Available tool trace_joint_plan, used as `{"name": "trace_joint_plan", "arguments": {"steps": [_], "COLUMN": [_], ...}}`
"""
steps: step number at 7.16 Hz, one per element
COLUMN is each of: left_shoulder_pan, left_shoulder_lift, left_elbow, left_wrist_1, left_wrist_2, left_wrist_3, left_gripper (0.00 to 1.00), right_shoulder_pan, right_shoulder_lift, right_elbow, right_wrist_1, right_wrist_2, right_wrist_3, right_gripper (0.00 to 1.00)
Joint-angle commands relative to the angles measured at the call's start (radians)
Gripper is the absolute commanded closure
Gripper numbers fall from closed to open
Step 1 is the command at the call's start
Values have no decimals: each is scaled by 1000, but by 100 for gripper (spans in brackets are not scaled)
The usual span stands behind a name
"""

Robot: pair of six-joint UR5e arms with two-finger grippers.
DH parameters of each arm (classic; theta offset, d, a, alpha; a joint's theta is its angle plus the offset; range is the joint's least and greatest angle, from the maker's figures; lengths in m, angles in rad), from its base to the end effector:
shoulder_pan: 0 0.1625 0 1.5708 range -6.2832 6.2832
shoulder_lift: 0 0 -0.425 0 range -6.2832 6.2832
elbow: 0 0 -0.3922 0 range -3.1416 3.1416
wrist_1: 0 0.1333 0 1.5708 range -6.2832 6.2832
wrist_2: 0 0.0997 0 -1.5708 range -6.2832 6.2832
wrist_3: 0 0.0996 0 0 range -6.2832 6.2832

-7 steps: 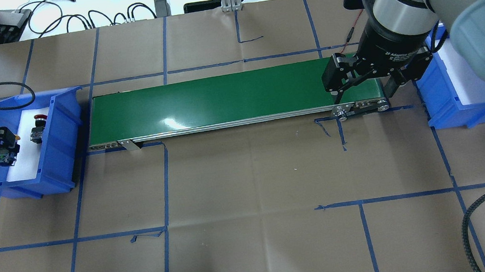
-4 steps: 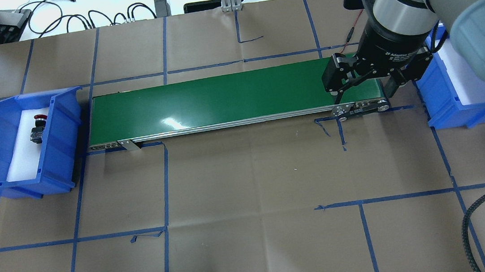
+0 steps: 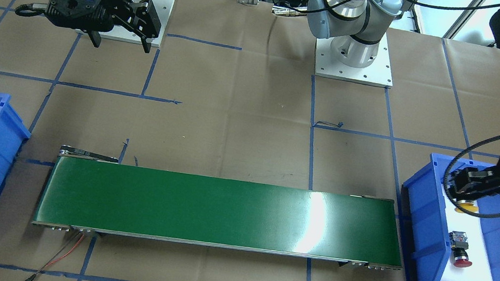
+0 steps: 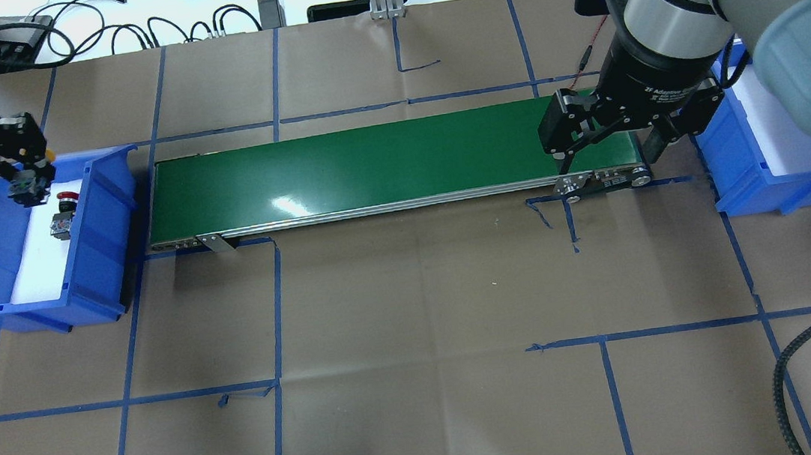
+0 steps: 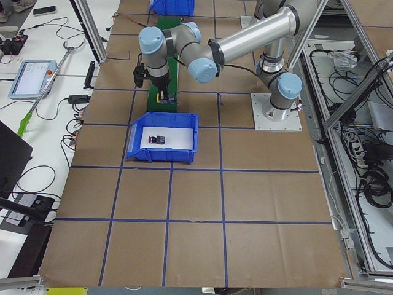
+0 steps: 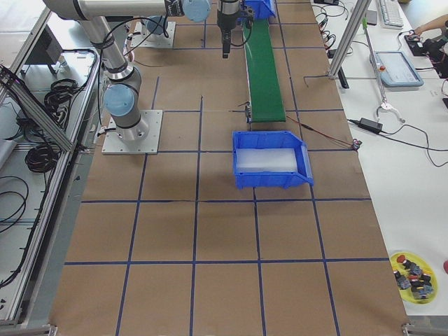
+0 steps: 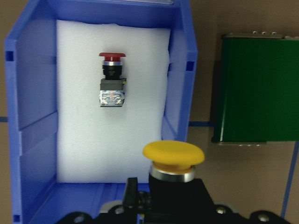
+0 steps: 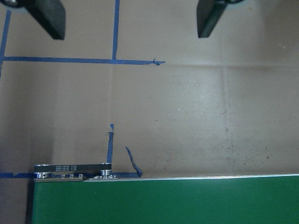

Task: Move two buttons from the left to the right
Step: 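Carry the yellow button onto the green conveyor belt and release it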

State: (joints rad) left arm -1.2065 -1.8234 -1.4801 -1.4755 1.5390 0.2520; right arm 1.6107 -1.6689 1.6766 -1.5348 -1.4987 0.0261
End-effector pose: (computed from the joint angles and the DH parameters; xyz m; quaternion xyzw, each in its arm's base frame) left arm 0.0813 -0.5963 0.4048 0.0566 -0.9977 -0.0269 0.0252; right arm 0.1581 -0.4399 0.4788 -0.0061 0.9991 0.0230 0.0353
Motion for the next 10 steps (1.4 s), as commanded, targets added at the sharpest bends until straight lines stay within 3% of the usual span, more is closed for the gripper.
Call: {"name": "trace_joint_plan", "arguments": {"steps": [1, 4, 6, 8, 9, 10], "left_shoulder_pan": [-158, -198, -223, -220, -220, -222], "left_shoulder_lift": [-42, -189, -205, -197, -191, -182], "left_elbow": [-20, -32, -49, -155, -176, -164], "left_wrist_1": [59, 217, 233, 407, 443, 433], "left_wrist_2": [1, 1, 3, 4, 10, 50], "left_wrist_3": [-210, -267, -267, -260, -261, -261], "left_gripper": [100, 100, 100, 99, 96, 86], "right_shoulder_pan": [0, 0, 0, 0, 0, 0], "right_shoulder_lift": [0, 0, 0, 1, 0, 0], "right_elbow": [0, 0, 0, 0, 0, 0], "right_wrist_1": [-1, 1, 1, 1, 1, 1], "right_wrist_2": [0, 0, 0, 0, 0, 0], "right_wrist_3": [0, 0, 0, 0, 0, 0], "right_gripper": [0, 0, 0, 0, 0, 0]}}
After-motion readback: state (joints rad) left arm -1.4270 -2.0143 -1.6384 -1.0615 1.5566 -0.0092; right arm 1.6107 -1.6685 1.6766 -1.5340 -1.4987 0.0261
